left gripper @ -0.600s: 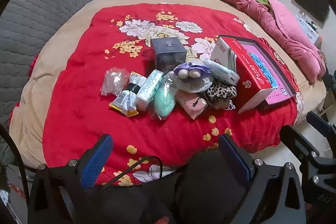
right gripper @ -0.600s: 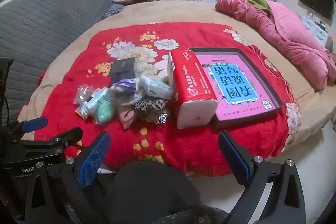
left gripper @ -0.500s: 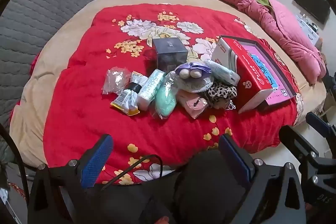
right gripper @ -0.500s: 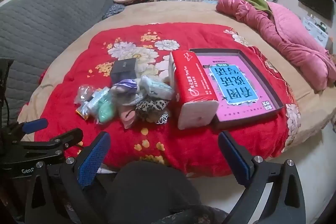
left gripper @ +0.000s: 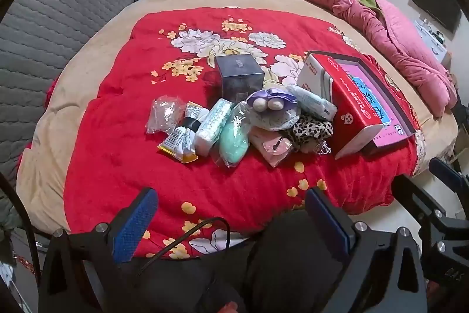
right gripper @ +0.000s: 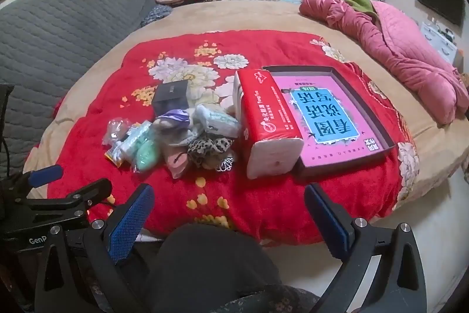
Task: Organize soft objects
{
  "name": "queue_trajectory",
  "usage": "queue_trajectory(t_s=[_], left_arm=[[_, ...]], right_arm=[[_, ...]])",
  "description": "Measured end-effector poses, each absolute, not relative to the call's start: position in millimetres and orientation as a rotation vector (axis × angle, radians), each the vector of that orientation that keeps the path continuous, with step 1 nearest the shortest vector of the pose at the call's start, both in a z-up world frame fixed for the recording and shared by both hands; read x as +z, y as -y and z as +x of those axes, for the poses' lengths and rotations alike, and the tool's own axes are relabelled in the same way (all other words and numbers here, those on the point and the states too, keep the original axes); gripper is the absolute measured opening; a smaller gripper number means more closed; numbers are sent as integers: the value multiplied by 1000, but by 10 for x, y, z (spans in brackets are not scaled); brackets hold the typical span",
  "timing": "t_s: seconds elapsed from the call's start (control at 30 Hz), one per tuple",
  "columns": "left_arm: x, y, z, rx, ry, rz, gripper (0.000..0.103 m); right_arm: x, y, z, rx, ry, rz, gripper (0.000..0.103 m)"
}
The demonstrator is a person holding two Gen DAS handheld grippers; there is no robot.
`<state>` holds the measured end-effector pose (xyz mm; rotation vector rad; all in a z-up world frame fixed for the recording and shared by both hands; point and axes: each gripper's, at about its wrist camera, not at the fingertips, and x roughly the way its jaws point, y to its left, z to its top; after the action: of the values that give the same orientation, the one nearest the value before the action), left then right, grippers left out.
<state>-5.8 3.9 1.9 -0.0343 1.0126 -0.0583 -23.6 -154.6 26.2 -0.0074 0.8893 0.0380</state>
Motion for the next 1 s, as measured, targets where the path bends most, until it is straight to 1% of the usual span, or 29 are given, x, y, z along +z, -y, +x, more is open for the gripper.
queue_trajectory(t_s=[1.0], left_arm=[[32, -28, -56, -60, -1014, -48, 101]], right_arm=[[247, 1551, -227, 42, -894, -8, 102]])
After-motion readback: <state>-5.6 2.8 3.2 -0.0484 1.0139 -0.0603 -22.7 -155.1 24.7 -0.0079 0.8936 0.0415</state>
